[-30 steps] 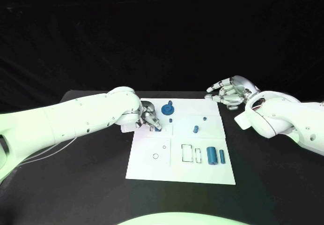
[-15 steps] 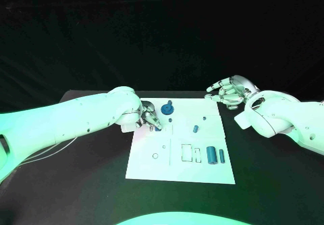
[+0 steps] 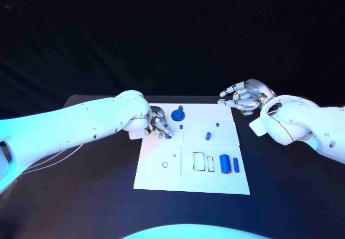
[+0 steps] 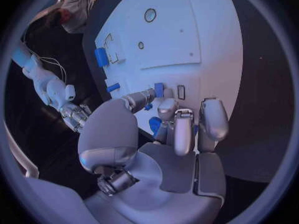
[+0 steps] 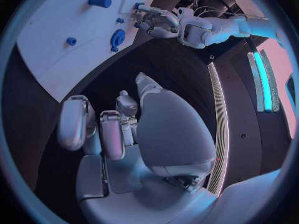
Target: Assemble the parts on the task board
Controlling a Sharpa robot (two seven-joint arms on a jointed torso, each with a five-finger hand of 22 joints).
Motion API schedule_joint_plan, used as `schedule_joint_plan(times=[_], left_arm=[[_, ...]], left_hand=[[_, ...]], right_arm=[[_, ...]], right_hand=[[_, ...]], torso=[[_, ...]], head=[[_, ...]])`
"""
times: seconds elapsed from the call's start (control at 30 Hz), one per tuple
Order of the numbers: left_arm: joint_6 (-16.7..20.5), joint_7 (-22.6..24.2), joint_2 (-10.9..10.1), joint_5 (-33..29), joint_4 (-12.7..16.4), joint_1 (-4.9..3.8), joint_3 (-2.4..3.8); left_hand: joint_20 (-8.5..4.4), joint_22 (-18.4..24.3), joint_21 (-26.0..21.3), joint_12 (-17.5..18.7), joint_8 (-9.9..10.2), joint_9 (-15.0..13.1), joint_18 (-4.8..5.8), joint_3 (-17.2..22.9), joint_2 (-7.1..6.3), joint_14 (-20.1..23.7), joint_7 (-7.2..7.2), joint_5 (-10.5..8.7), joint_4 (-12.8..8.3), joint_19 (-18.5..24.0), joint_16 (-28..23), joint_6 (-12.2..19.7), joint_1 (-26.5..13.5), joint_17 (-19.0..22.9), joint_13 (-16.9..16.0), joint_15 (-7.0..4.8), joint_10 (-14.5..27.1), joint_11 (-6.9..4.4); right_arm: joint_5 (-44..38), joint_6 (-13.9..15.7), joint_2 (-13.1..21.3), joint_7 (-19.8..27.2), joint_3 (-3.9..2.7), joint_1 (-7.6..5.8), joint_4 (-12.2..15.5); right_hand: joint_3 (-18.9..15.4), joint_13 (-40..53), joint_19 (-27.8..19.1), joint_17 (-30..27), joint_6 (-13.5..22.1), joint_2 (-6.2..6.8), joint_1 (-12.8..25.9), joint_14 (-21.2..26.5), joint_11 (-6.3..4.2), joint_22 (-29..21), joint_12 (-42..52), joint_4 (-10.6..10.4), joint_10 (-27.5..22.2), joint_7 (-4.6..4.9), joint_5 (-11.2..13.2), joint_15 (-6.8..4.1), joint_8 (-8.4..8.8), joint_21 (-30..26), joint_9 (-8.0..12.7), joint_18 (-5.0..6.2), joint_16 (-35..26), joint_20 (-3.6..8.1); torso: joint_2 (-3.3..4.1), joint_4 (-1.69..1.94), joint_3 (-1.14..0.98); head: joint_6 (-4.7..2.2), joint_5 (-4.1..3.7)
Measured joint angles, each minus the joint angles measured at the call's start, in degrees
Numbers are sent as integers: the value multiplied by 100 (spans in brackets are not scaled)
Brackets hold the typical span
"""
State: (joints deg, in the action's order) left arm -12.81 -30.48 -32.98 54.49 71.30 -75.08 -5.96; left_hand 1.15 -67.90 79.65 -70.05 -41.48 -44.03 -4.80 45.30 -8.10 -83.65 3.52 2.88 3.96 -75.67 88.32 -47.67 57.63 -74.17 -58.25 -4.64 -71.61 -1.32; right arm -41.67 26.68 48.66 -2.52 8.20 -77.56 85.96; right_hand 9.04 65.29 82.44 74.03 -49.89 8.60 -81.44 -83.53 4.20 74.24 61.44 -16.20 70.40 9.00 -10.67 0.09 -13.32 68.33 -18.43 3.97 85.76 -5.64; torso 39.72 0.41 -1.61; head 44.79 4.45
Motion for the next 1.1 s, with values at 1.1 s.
schedule_joint_plan(times=[1.1], left_arm=[[-77,3,106,-101,-168,-1,-1]], left_hand=[[-8,-49,0,-35,-78,-328,0,-221,371,30,-54,-55,222,-7,67,-194,-386,0,-93,-68,-239,-66]], right_arm=[[0,-27,-3,0,0,0,-11]], right_hand=[[0,-1,0,0,28,0,0,0,0,0,0,0,0,-8,-1,0,0,0,0,0,0,0]], torso=[[2,0,-4]], head=[[23,-18]])
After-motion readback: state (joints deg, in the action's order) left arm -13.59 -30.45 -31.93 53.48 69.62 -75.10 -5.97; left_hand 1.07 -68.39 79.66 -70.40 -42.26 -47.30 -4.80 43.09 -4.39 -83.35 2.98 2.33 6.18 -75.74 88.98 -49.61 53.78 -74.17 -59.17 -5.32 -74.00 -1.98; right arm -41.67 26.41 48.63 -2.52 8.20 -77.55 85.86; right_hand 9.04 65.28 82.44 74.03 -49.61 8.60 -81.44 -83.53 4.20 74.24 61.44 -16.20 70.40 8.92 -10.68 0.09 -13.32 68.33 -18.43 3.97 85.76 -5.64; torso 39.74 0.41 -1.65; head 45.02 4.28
